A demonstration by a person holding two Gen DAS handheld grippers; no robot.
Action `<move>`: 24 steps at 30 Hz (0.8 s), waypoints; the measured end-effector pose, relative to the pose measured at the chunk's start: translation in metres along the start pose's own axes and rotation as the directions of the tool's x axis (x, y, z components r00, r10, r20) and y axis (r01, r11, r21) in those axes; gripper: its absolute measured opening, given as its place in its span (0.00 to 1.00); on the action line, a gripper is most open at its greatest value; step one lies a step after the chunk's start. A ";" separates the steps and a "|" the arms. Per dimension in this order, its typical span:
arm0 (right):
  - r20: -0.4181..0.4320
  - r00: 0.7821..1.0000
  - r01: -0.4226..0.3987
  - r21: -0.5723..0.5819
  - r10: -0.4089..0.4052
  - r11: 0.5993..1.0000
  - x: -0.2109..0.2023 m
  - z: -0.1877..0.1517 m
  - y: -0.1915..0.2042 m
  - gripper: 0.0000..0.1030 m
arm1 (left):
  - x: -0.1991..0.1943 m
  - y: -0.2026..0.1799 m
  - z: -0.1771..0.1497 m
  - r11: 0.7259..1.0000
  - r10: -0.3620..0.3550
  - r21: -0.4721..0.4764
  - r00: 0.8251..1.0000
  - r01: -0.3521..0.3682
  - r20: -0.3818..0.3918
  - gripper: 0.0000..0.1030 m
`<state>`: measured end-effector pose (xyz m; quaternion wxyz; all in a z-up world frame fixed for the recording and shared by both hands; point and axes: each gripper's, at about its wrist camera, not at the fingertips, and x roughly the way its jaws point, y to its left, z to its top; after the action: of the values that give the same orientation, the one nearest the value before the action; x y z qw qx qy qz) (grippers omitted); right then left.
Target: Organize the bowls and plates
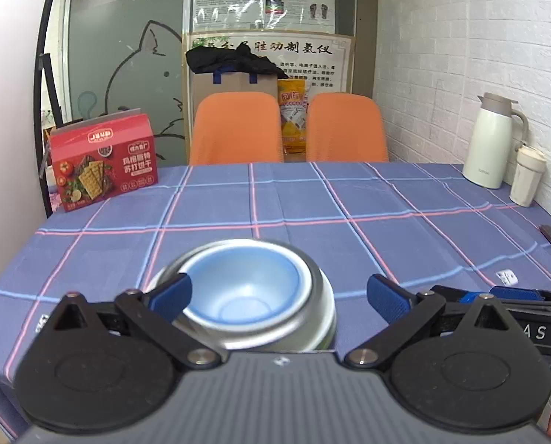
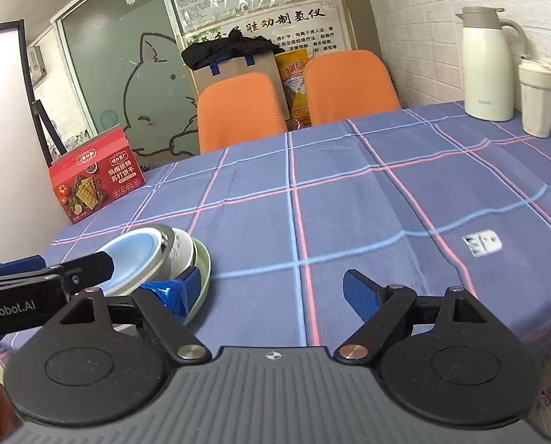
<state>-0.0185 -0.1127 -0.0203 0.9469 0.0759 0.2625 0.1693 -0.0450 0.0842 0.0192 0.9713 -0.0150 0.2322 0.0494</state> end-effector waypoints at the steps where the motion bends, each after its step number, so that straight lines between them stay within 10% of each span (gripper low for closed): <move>1: 0.003 1.000 0.004 0.006 -0.004 1.000 -0.004 -0.005 -0.002 0.69 | -0.003 -0.002 -0.005 1.000 -0.002 0.003 1.000 0.002 -0.001 0.96; 24: 0.186 0.978 0.112 -0.098 -0.092 0.989 -0.099 -0.061 0.007 0.70 | -0.108 -0.018 -0.063 0.999 -0.040 0.030 0.990 0.036 0.133 0.97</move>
<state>-0.1324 -0.1383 -0.0233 0.9770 0.0263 0.1694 0.1268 -0.1674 0.0533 0.0122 0.9855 -0.0028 0.1671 0.0285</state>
